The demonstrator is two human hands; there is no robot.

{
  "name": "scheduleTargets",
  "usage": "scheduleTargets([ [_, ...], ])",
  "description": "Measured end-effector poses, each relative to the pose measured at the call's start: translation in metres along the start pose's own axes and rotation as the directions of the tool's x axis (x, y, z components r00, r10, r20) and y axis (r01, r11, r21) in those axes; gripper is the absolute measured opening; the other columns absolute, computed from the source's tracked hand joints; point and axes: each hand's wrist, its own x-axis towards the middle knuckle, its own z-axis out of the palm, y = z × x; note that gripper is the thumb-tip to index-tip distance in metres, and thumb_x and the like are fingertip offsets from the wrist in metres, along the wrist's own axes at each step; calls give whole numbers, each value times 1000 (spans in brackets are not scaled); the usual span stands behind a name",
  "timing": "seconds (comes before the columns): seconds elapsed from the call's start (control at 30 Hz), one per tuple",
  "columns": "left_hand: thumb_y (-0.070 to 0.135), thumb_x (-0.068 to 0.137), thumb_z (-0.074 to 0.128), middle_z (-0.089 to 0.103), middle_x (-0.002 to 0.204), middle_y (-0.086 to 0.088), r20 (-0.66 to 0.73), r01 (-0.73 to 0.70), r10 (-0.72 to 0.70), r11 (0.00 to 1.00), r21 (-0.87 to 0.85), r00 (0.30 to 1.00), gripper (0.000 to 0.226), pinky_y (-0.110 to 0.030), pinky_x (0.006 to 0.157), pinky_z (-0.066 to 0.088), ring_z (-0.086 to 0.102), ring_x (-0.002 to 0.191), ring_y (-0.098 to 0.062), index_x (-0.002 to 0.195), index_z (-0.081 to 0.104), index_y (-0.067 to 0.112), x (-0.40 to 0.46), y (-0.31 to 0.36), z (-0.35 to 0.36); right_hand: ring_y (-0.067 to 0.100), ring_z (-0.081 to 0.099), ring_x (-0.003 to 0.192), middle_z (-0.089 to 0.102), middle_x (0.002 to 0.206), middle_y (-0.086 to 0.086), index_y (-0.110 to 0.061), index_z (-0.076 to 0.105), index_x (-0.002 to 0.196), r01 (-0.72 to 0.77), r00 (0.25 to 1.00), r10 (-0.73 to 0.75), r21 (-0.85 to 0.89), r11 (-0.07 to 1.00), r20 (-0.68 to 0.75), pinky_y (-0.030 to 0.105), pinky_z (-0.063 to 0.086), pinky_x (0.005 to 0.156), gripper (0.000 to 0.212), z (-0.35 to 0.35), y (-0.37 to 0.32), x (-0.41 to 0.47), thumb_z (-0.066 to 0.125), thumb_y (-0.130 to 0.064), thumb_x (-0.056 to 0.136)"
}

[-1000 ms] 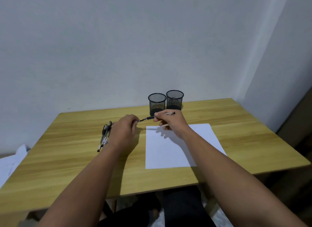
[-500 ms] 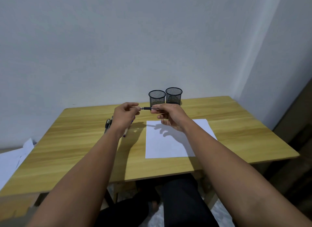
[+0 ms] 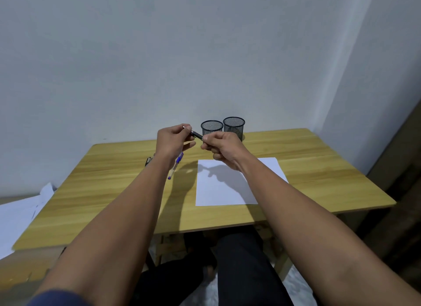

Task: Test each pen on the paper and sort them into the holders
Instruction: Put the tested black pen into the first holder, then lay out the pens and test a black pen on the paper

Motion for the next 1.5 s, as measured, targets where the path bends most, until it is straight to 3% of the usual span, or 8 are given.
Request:
scheduleTargets([
  [0.2,21,100,58,72,107,-12,76,-69,51,962,266,996,38,-41,87,60,71,98,-22,137,60,11,-5,20,23,12,69,64,80,90,10,-16,72,104,3,997,16,-262,965,72,27,58,65,5,-4,-12,-17,68,-18,105],
  [0.37,44,82,59,73,111,-2,83,-154,132,896,417,988,62,-46,100,53,68,108,-24,139,58,20,-13,18,55,14,61,56,73,85,12,-10,66,101,40,981,-84,-239,970,-175,29,50,60,4,-48,-28,-44,68,-9,103],
  [0.47,35,91,60,72,108,-3,204,-259,177,825,503,963,44,-21,83,54,66,92,-19,130,65,17,-29,20,94,20,65,60,74,78,9,-12,64,86,44,911,-157,-288,957,-382,36,52,60,17,-100,-31,-68,67,-4,100],
  [0.73,52,90,59,68,129,1,660,-647,178,493,582,730,55,-43,99,51,62,119,-23,134,63,20,-71,-22,260,25,76,80,80,86,-3,-22,75,91,-157,437,-275,-373,914,-856,41,65,69,13,-279,-9,-172,64,-28,87],
  [0.97,50,94,49,55,145,-9,852,-784,15,400,474,523,56,-48,103,47,51,131,-34,136,61,14,-93,-102,375,35,76,96,81,98,11,-19,70,79,-415,83,-38,-70,907,-996,37,62,83,14,-386,89,-264,69,-25,92],
  [1.17,54,96,36,45,154,-8,903,-877,44,260,403,428,54,-55,112,34,38,141,-34,134,57,20,-83,-151,433,39,72,107,74,103,22,-4,76,96,-686,101,214,88,723,-972,31,44,75,14,-405,178,-297,70,-17,98],
  [1.3,57,100,29,34,162,-2,888,-866,64,261,426,456,60,-59,119,17,25,150,-28,149,42,26,-76,-168,448,42,64,126,67,132,22,2,65,131,-776,65,271,122,619,-960,38,49,90,36,-414,230,-296,61,-24,106],
  [1.5,56,100,26,30,164,-1,894,-871,76,274,407,441,62,-60,120,14,21,152,-28,153,38,26,-76,-171,448,38,60,131,64,140,20,-3,64,133,-842,133,281,42,538,-951,39,45,105,35,-423,252,-296,52,-24,108],
])
